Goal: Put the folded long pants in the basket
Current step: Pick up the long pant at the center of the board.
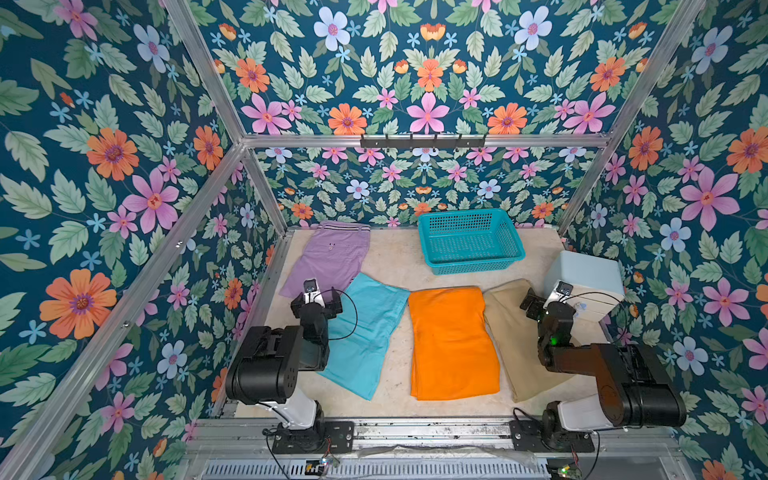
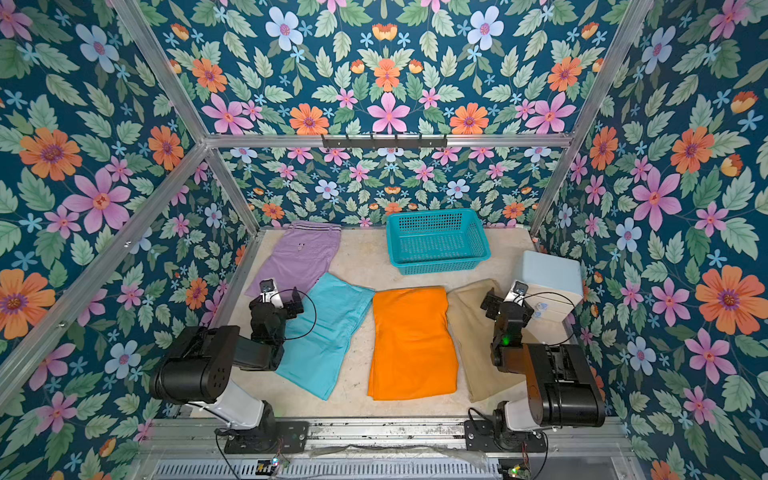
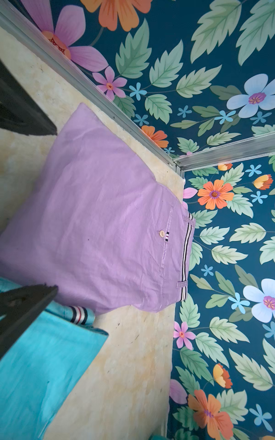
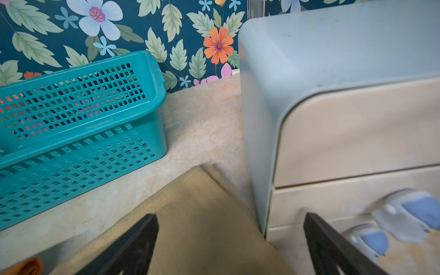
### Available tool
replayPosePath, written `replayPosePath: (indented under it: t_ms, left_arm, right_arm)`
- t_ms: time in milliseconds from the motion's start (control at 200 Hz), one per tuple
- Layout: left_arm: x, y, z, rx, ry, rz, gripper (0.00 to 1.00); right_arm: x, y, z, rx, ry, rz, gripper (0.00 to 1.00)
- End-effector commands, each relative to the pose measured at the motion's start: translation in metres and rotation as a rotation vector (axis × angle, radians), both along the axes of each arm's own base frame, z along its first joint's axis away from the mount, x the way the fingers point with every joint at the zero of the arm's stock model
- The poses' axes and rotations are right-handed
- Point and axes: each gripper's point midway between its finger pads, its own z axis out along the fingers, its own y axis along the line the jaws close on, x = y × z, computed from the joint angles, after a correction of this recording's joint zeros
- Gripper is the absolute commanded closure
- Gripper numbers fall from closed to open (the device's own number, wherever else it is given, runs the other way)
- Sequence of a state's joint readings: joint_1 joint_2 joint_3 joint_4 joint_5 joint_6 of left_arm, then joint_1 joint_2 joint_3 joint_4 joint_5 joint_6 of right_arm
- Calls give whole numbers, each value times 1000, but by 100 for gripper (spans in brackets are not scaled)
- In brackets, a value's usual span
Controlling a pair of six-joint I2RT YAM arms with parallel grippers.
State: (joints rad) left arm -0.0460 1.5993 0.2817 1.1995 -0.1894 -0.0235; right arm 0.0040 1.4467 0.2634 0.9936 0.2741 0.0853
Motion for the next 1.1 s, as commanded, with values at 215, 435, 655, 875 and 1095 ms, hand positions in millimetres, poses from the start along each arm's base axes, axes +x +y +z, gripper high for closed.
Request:
replayPosePath:
  t_ms: [215, 435, 655, 875, 1095]
  left_arm:
    - [2, 0, 6, 5, -23, 1, 0]
    - [1, 1, 6, 5, -23, 2, 1]
    - [1, 1, 6, 5, -23, 1, 1]
    - [1, 1, 6, 5, -22, 2, 1]
    - [1, 2, 7, 7, -26, 5, 1]
  right_arm:
    - [0, -1, 1, -3, -4, -5, 1]
    - [0, -1, 1, -3, -4, -5, 1]
    - [0, -1, 1, -3, -2, -5, 1]
    - [3, 6, 0, -5, 5, 35, 1]
    - [10, 28, -2, -9, 32, 177, 1]
